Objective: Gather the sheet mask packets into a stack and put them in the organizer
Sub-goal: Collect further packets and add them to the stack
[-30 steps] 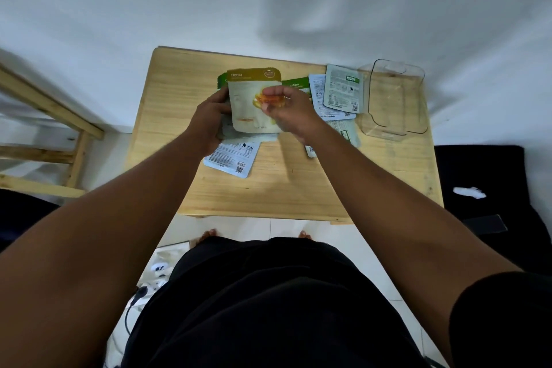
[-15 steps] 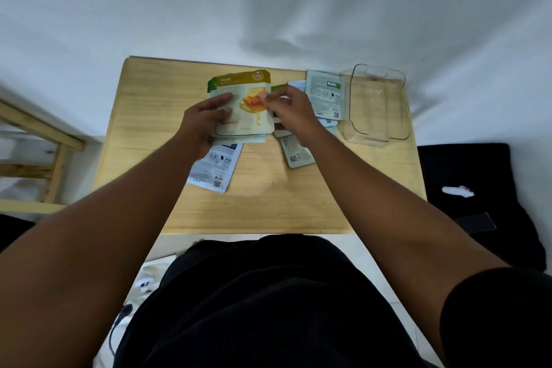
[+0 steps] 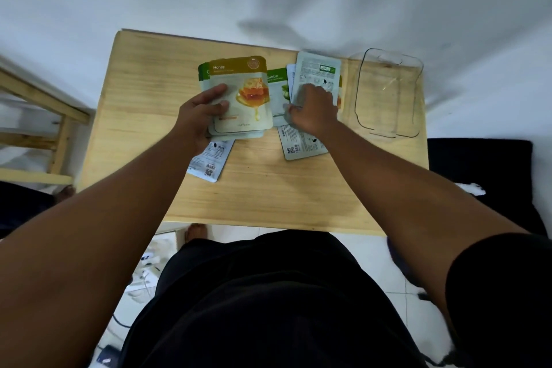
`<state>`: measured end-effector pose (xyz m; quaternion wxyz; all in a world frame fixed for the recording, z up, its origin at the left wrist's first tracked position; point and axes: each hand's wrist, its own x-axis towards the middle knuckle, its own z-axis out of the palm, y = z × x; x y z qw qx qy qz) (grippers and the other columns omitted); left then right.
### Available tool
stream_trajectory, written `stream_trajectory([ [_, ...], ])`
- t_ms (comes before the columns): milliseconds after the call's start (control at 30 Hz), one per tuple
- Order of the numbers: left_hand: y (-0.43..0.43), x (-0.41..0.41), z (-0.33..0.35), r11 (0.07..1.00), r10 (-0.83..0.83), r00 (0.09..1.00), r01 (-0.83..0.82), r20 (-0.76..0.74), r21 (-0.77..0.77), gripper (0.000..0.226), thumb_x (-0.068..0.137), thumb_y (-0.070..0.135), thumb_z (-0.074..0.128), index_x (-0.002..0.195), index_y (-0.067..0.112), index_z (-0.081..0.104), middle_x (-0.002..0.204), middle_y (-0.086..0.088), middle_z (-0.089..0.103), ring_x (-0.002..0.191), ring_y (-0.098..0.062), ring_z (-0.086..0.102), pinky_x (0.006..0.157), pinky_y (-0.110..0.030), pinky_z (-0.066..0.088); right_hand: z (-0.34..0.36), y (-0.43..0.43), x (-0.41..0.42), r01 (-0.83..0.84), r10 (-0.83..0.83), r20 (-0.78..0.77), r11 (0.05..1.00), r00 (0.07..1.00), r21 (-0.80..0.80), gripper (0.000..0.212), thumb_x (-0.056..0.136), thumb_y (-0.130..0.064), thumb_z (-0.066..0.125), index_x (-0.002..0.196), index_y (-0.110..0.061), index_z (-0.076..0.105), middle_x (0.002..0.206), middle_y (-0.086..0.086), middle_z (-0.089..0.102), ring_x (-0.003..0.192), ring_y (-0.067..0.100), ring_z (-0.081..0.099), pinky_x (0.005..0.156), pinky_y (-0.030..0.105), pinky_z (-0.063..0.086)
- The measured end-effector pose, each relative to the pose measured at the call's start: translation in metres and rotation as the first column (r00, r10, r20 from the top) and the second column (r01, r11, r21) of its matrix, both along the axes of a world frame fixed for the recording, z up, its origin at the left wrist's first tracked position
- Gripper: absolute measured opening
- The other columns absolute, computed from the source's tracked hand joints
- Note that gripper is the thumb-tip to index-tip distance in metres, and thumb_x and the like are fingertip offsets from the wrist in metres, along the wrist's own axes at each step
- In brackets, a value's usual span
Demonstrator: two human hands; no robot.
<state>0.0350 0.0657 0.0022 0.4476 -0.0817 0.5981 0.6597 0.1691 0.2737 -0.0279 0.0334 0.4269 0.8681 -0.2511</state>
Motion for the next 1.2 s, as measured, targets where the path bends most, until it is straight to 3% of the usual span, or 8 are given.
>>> stream_trajectory([
  [100, -0.005, -0.003, -0.002, 1.0, 0.013, 1.0, -0.013, 0.003, 0.01, 0.037, 0.088, -0.006, 0.067, 0.107, 0.025, 0.076, 0.124, 0.0, 0.07, 0.104, -0.026, 0.07, 0.071, -0.037, 0.063, 0.0, 0.011, -0.008, 0.247, -0.246, -0.087, 0.969, 0.965, 0.0, 0.047, 0.085, -0.04, 0.071, 0.126, -0.024, 0.053, 0.129, 0.008, 0.056, 0.122, 0.029, 0.051, 0.095, 0.04, 0.046],
  [167, -0.01, -0.005, -0.004, 1.0, 0.022, 1.0, -0.022, -0.001, 0.017, 0.037, 0.088, -0.006, 0.067, 0.108, 0.024, 0.075, 0.125, 0.0, 0.069, 0.104, -0.026, 0.07, 0.072, -0.038, 0.063, 0.002, 0.021, -0.011, 0.347, -0.349, -0.027, 0.936, 0.937, -0.06, 0.053, 0.084, -0.042, 0.073, 0.13, -0.027, 0.05, 0.138, 0.009, 0.046, 0.13, 0.03, 0.044, 0.101, 0.045, 0.043],
  [467, -0.031, -0.011, -0.005, 0.999, 0.048, 0.999, -0.048, 0.008, 0.004, 0.037, 0.086, -0.007, 0.068, 0.11, 0.021, 0.075, 0.13, -0.005, 0.068, 0.113, -0.032, 0.067, 0.081, -0.044, 0.062, 0.008, 0.04, -0.02, 0.467, -0.451, 0.126, 0.873, 0.883, -0.143, 0.088, 0.066, -0.043, 0.09, 0.137, -0.021, 0.043, 0.141, 0.01, 0.044, 0.133, 0.031, 0.042, 0.104, 0.044, 0.042],
  [600, -0.04, -0.012, -0.004, 0.999, 0.054, 0.999, -0.054, -0.003, -0.006, 0.037, 0.086, -0.006, 0.069, 0.108, 0.023, 0.076, 0.126, -0.003, 0.069, 0.112, -0.031, 0.068, 0.075, -0.041, 0.063, 0.012, 0.042, -0.022, 0.544, -0.549, 0.045, 0.807, 0.834, -0.232, 0.099, 0.06, -0.029, 0.096, 0.137, -0.014, 0.034, 0.139, 0.012, 0.047, 0.124, 0.028, 0.053, 0.1, 0.038, 0.05],
  [667, -0.043, -0.011, -0.003, 0.999, 0.053, 0.999, -0.053, -0.005, -0.008, 0.037, 0.086, -0.006, 0.069, 0.109, 0.022, 0.076, 0.127, -0.003, 0.069, 0.114, -0.032, 0.067, 0.081, -0.044, 0.062, 0.015, 0.042, -0.018, 0.571, -0.606, -0.021, 0.76, 0.795, -0.31, 0.091, 0.063, -0.018, 0.095, 0.133, -0.009, 0.039, 0.132, 0.008, 0.056, 0.112, 0.021, 0.06, 0.092, 0.028, 0.052],
  [767, -0.046, -0.009, 0.002, 0.999, 0.036, 0.999, -0.037, -0.01, -0.012, 0.039, 0.086, -0.005, 0.069, 0.116, 0.02, 0.074, 0.128, -0.004, 0.069, 0.115, -0.032, 0.066, 0.085, -0.047, 0.061, 0.018, 0.04, -0.009, 0.53, -0.539, 0.017, 0.821, 0.842, -0.213, 0.055, 0.076, -0.017, 0.087, 0.122, -0.003, 0.058, 0.122, 0.004, 0.066, 0.11, 0.019, 0.067, 0.078, 0.023, 0.051],
  [833, -0.048, -0.007, 0.007, 1.0, 0.029, 1.0, -0.029, -0.008, -0.004, 0.039, 0.087, -0.005, 0.068, 0.118, 0.018, 0.073, 0.127, -0.004, 0.069, 0.113, -0.032, 0.067, 0.082, -0.045, 0.062, 0.021, 0.035, 0.001, 0.5, -0.494, 0.078, 0.85, 0.866, -0.164, 0.044, 0.083, -0.024, 0.081, 0.117, -0.002, 0.063, 0.12, 0.009, 0.069, 0.11, 0.023, 0.068, 0.073, 0.024, 0.048],
  [1200, -0.063, 0.007, 0.005, 0.998, -0.05, 0.998, 0.049, -0.024, -0.048, 0.034, 0.087, -0.006, 0.068, 0.107, 0.021, 0.076, 0.112, 0.001, 0.073, 0.104, -0.027, 0.069, 0.078, -0.038, 0.063, 0.019, 0.017, 0.017, 0.473, -0.458, 0.126, 0.867, 0.88, -0.157, 0.055, 0.083, -0.04, 0.08, 0.121, -0.004, 0.064, 0.119, 0.009, 0.071, 0.108, 0.024, 0.069, 0.074, 0.026, 0.048],
])
